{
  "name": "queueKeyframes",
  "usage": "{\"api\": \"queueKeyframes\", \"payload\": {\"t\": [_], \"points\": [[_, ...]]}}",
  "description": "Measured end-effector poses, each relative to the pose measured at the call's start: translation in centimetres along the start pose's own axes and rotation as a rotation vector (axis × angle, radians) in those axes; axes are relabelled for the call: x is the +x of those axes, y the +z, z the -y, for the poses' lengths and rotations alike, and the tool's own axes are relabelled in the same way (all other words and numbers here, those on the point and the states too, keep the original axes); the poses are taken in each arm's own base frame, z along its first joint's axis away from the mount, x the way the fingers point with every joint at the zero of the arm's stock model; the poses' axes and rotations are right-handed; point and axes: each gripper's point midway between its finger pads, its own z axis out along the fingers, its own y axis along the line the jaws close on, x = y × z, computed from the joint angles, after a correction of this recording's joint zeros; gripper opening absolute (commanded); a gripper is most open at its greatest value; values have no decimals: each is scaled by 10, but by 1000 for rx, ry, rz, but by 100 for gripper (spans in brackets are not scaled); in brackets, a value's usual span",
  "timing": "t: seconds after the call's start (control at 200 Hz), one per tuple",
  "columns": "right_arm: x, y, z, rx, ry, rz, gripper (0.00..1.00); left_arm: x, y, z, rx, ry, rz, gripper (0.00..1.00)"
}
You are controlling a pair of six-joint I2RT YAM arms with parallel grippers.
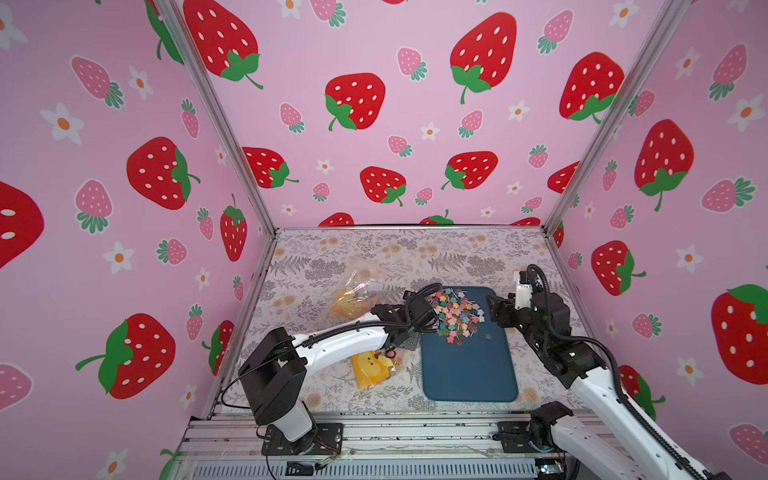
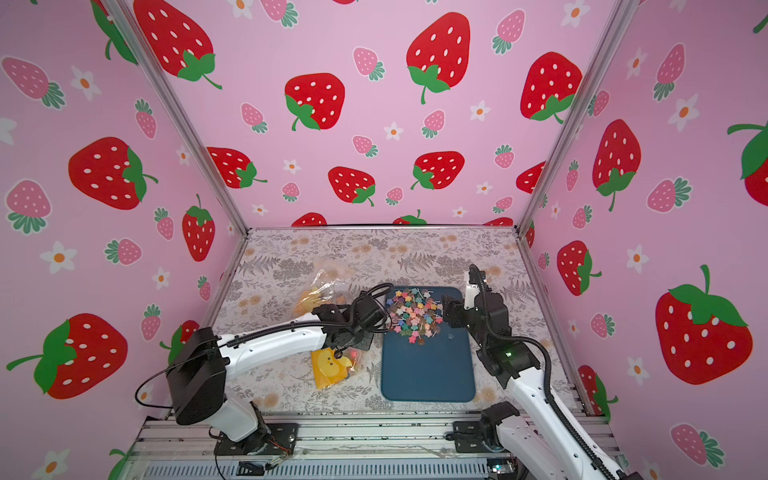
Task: Pour candies out of the ziploc bag
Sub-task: Open the ziploc bag at the center of the board.
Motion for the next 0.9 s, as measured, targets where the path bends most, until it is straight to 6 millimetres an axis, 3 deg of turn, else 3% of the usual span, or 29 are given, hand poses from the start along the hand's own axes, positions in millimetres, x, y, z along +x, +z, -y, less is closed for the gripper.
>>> {"api": "queueKeyframes", "payload": {"t": [0.11,0.235,0.415,0.535,0.71,0.9], "points": [[15,18,-18,-65,61,-65,69,-1,9,-1,32,-30,25,0],[54,41,-40,-99,85,-201,66,9,24,5,77,-53,33,0],[94,63,-52,-104,149,-337,61,23,40,9,132,-101,51,0],[106,74,-64,-141,190,-392,57,20,38,12,173,-122,88,0],[113,86,-102,-277,201,-451,53,6,26,17,217,-143,151,0],[125,94,-138,-385,203,-502,48,5,26,16,223,-151,162,0]]}}
